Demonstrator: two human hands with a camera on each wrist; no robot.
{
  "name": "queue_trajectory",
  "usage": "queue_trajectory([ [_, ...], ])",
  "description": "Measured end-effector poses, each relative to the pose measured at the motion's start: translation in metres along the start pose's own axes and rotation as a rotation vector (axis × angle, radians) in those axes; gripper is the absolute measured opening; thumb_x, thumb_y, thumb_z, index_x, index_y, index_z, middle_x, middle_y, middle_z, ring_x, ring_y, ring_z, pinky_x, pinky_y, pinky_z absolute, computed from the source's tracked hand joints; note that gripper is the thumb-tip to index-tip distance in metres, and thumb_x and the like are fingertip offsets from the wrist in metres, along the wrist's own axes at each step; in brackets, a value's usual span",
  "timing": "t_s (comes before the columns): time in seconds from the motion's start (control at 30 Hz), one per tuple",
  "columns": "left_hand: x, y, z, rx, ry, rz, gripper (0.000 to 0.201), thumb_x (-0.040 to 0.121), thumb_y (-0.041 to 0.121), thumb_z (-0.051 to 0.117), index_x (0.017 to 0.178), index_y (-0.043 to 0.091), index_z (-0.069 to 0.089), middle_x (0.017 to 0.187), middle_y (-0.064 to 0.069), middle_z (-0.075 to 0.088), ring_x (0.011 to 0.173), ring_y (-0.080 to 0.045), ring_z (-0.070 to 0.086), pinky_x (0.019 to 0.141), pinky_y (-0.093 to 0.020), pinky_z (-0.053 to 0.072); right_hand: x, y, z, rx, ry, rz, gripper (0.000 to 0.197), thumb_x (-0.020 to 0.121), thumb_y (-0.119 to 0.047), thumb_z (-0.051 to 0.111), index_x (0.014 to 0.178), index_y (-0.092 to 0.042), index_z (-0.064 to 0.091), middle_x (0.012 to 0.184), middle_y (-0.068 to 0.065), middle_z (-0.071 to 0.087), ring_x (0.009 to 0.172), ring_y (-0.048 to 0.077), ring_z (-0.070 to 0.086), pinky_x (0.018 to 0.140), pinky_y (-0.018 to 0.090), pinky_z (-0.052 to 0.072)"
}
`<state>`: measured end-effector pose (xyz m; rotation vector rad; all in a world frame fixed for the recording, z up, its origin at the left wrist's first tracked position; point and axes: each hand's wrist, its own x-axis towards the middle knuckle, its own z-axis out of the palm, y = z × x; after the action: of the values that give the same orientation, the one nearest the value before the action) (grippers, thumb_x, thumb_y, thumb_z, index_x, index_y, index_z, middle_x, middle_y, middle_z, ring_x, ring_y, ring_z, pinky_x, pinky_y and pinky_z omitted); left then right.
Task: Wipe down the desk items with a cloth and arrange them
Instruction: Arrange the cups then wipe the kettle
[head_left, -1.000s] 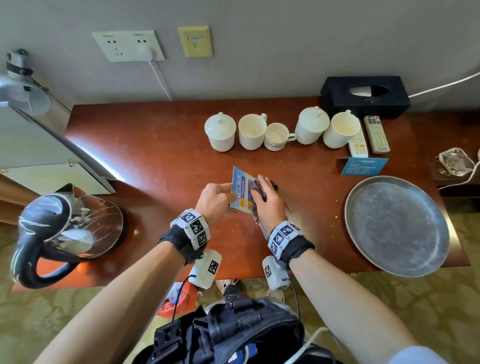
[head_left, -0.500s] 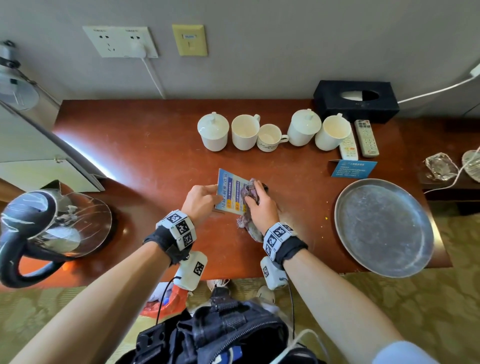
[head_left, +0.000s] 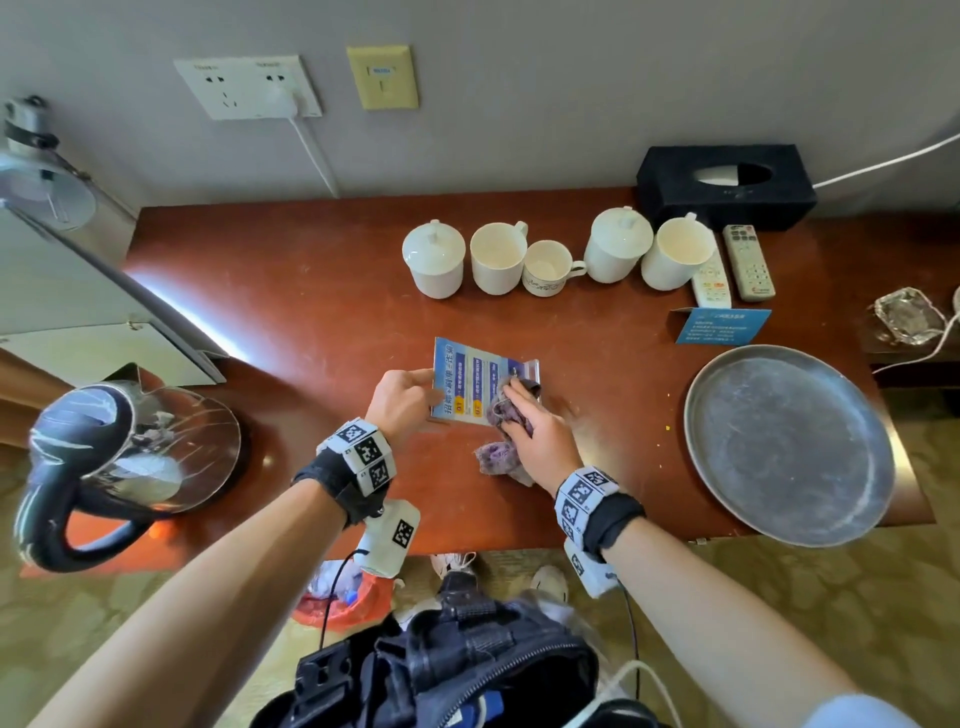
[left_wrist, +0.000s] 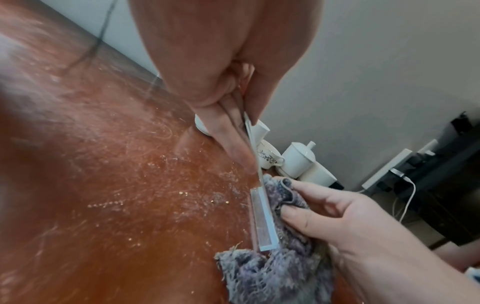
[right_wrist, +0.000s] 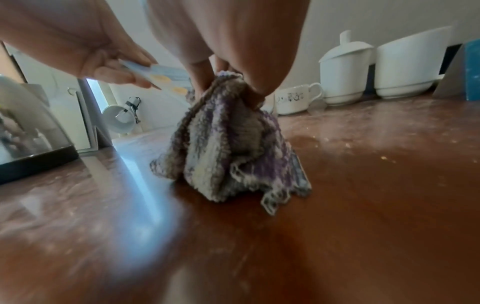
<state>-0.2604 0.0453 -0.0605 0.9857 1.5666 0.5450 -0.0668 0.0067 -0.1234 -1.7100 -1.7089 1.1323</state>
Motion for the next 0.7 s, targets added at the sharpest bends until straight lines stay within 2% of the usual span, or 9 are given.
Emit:
queue_trajectory([
  [0.13,-0.002,0.0,0.0,-0.001,0.016,-0.012,0.033,0.096,-0.006,0.05,0.129,-0.007,0.059,0.109,-0.019,0.072,0.092,-0.034,0.074,0.08,-0.055,0.06,0.01,-0.006,-0.003,-0.033,0.041,0.045,0.049,0.097,-0.01,0.059,0.144,-0.014,0.05,0.153,-0.001,0.044,0.136,0.015,0.047,0.111,0.018,0.031],
  [0.23,-0.002,0.006,0.001,0.014,0.001,0.005,0.033,0.096,-0.005,0.052,0.127,-0.005,0.061,0.108,-0.018,0.073,0.09,-0.031,0.074,0.078,-0.053,0.061,0.021,-0.026,0.005,0.123,0.185,0.188,0.043,0.096,-0.015,0.061,0.139,-0.016,0.056,0.139,0.003,0.059,0.125,0.019,0.057,0.098,0.014,0.036],
  [0.27,-0.002,0.008,0.002,0.019,-0.003,0.01,0.032,0.095,-0.006,0.052,0.126,-0.005,0.062,0.107,-0.018,0.073,0.089,-0.03,0.075,0.076,-0.051,0.062,0.022,-0.034,0.008,0.183,0.219,0.189,0.042,0.096,-0.015,0.062,0.138,-0.015,0.058,0.135,0.005,0.062,0.122,0.02,0.059,0.095,0.014,0.039],
  [0.33,-0.002,0.014,0.003,0.037,-0.015,0.024,0.03,0.094,-0.007,0.051,0.121,-0.003,0.065,0.107,-0.018,0.073,0.085,-0.028,0.075,0.074,-0.046,0.063,0.019,-0.049,0.012,0.269,0.216,0.131,0.042,0.096,-0.013,0.062,0.138,-0.016,0.058,0.135,0.002,0.062,0.12,0.013,0.058,0.094,0.012,0.04],
  [0.4,-0.001,0.02,0.003,0.054,-0.012,0.04,0.03,0.093,-0.007,0.05,0.116,-0.002,0.069,0.105,-0.017,0.074,0.084,-0.028,0.075,0.074,-0.043,0.063,0.009,-0.054,0.014,0.283,0.147,0.038,0.045,0.096,-0.01,0.061,0.14,-0.018,0.056,0.144,-0.005,0.054,0.126,0.003,0.05,0.1,0.01,0.038],
  [0.53,0.0,0.026,0.004,0.135,0.0,0.056,0.029,0.092,-0.007,0.052,0.114,-0.001,0.07,0.107,-0.014,0.072,0.08,-0.021,0.072,0.06,-0.025,0.059,-0.009,-0.034,0.018,0.157,0.093,-0.085,0.051,0.094,-0.005,0.063,0.142,-0.018,0.053,0.148,-0.009,0.047,0.131,0.0,0.044,0.104,0.003,0.03],
  [0.6,-0.001,0.025,0.002,0.137,0.003,0.043,0.029,0.094,-0.007,0.051,0.117,-0.002,0.068,0.105,-0.012,0.073,0.076,-0.018,0.072,0.059,-0.027,0.06,-0.009,-0.021,0.016,0.113,0.101,-0.041,0.05,0.092,-0.005,0.065,0.14,-0.017,0.055,0.147,-0.006,0.049,0.131,0.006,0.048,0.109,0.011,0.034],
  [0.67,-0.003,0.025,-0.001,0.16,-0.002,0.044,0.032,0.095,-0.005,0.051,0.121,0.0,0.067,0.102,-0.012,0.074,0.082,-0.021,0.074,0.067,-0.036,0.063,-0.003,-0.013,0.01,0.147,0.108,0.085,0.046,0.093,-0.006,0.064,0.138,-0.014,0.057,0.145,-0.001,0.054,0.129,0.015,0.054,0.111,0.028,0.041],
  [0.7,-0.003,0.027,-0.002,0.198,-0.007,0.058,0.035,0.095,-0.004,0.05,0.124,0.003,0.067,0.102,-0.012,0.075,0.086,-0.022,0.074,0.072,-0.039,0.063,0.0,-0.012,0.007,0.164,0.125,0.135,0.044,0.093,-0.007,0.063,0.136,-0.014,0.059,0.14,0.001,0.059,0.125,0.018,0.057,0.109,0.032,0.044],
])
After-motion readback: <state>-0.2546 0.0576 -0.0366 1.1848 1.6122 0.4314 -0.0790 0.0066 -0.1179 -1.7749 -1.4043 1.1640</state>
